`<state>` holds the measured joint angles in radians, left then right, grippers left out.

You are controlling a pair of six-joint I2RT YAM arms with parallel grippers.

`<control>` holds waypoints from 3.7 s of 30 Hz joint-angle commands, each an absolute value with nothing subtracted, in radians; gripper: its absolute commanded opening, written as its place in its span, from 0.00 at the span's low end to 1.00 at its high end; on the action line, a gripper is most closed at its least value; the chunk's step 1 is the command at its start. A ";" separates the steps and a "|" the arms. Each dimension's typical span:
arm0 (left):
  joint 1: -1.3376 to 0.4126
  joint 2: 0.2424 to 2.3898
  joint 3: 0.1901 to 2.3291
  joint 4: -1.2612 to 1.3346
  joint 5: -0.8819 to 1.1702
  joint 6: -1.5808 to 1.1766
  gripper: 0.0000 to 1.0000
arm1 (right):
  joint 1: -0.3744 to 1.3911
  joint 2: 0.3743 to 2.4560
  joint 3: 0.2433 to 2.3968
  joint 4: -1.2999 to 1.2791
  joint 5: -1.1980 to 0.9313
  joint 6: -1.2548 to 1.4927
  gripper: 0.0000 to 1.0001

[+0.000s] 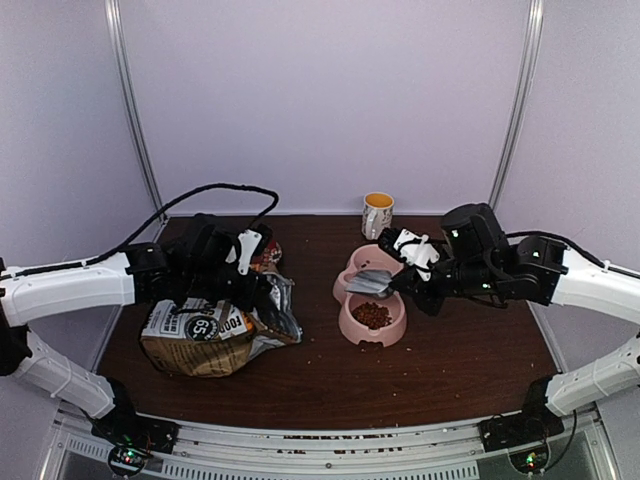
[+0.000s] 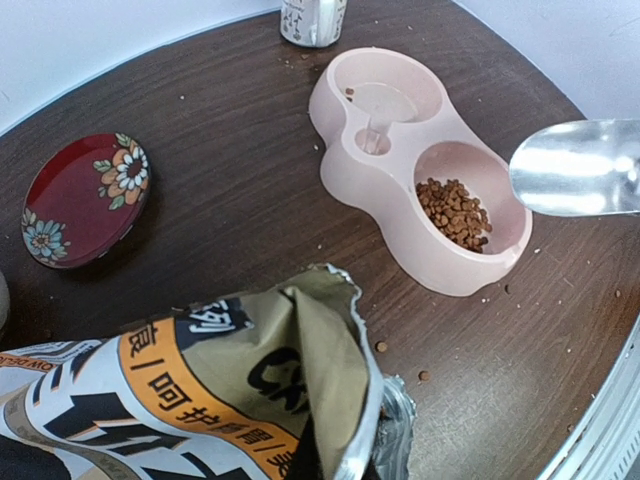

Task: Serve the pet food
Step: Insert the spatula into the pet food bag, then collect the pet food from the pet food bag.

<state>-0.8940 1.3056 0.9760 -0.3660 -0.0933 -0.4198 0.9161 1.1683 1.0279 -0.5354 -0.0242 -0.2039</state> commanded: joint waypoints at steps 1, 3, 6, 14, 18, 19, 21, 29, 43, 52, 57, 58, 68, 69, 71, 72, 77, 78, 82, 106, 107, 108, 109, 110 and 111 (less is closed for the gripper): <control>-0.911 1.319 1.070 -0.278 -0.019 -0.396 0.00 | 0.963 1.148 1.016 -0.332 -0.128 -0.239 0.00; -0.913 1.326 1.085 -0.286 -0.016 -0.398 0.00 | 0.985 1.160 1.009 -0.276 -0.155 -0.243 0.00; -0.915 1.331 1.098 -0.288 -0.008 -0.410 0.00 | 1.012 1.199 1.017 -0.211 -0.196 -0.249 0.00; -0.916 1.330 1.131 -0.304 0.013 -0.435 0.00 | 1.055 1.365 1.075 -0.127 -0.240 -0.241 0.00; -0.917 1.325 1.148 -0.324 0.029 -0.434 0.00 | 1.060 1.423 1.092 -0.118 -0.266 -0.234 0.00; -0.917 1.324 1.152 -0.325 0.035 -0.434 0.00 | 1.060 1.437 1.098 -0.122 -0.273 -0.236 0.00; -0.917 1.325 1.161 -0.326 0.043 -0.434 0.00 | 1.060 1.465 1.118 -0.139 -0.286 -0.241 0.00; -0.919 1.330 1.164 -0.321 0.030 -0.442 0.00 | 1.061 1.577 1.212 -0.291 -0.274 -0.272 0.00; -0.919 1.323 1.122 -0.310 -0.002 -0.447 0.00 | 1.063 1.728 1.285 -0.327 -0.240 -0.319 0.00; -0.919 1.337 1.132 -0.307 0.011 -0.439 0.00 | 1.066 1.806 1.315 -0.281 -0.242 -0.313 0.00; -0.918 1.352 1.149 -0.308 0.011 -0.437 0.00 | 1.072 1.833 1.311 -0.242 -0.223 -0.298 0.00; -0.919 1.353 1.153 -0.308 0.012 -0.437 0.00 | 1.072 1.837 1.308 -0.225 -0.222 -0.290 0.00; -0.918 1.359 1.154 -0.315 0.013 -0.458 0.00 | 1.091 1.906 1.280 -0.047 -0.233 -0.239 0.00; -0.919 1.359 1.154 -0.317 0.012 -0.461 0.00 | 1.092 1.910 1.278 -0.027 -0.235 -0.235 0.00; -0.919 1.359 1.153 -0.320 0.010 -0.466 0.00 | 1.092 1.921 1.274 0.007 -0.238 -0.226 0.00; -0.919 1.359 1.153 -0.319 0.009 -0.468 0.00 | 1.092 1.925 1.273 0.025 -0.239 -0.223 0.00; -0.919 1.363 1.155 -0.315 0.006 -0.474 0.00 | 1.092 1.930 1.259 0.082 -0.227 -0.208 0.00; -0.919 1.365 1.154 -0.314 0.006 -0.475 0.00 | 1.092 1.923 1.252 0.088 -0.220 -0.204 0.00; -0.918 1.365 1.149 -0.298 -0.006 -0.480 0.00 | 1.092 1.879 1.193 0.124 -0.185 -0.195 0.00; -0.918 1.350 1.167 -0.321 -0.081 -0.461 0.00 | 1.087 1.656 1.044 0.135 -0.056 -0.219 0.00; -0.919 1.345 1.161 -0.321 -0.088 -0.464 0.00 | 1.086 1.653 1.045 0.135 -0.052 -0.219 0.00; -0.919 1.339 1.156 -0.321 -0.092 -0.465 0.00 | 1.087 1.651 1.044 0.137 -0.051 -0.220 0.00; -0.918 1.335 1.149 -0.321 -0.097 -0.466 0.00 | 1.085 1.648 1.043 0.140 -0.048 -0.220 0.00; -0.918 1.330 1.143 -0.321 -0.101 -0.468 0.00 | 1.087 1.643 1.042 0.143 -0.046 -0.220 0.00; -0.918 1.327 1.139 -0.321 -0.107 -0.469 0.00 | 1.087 1.640 1.041 0.145 -0.044 -0.219 0.00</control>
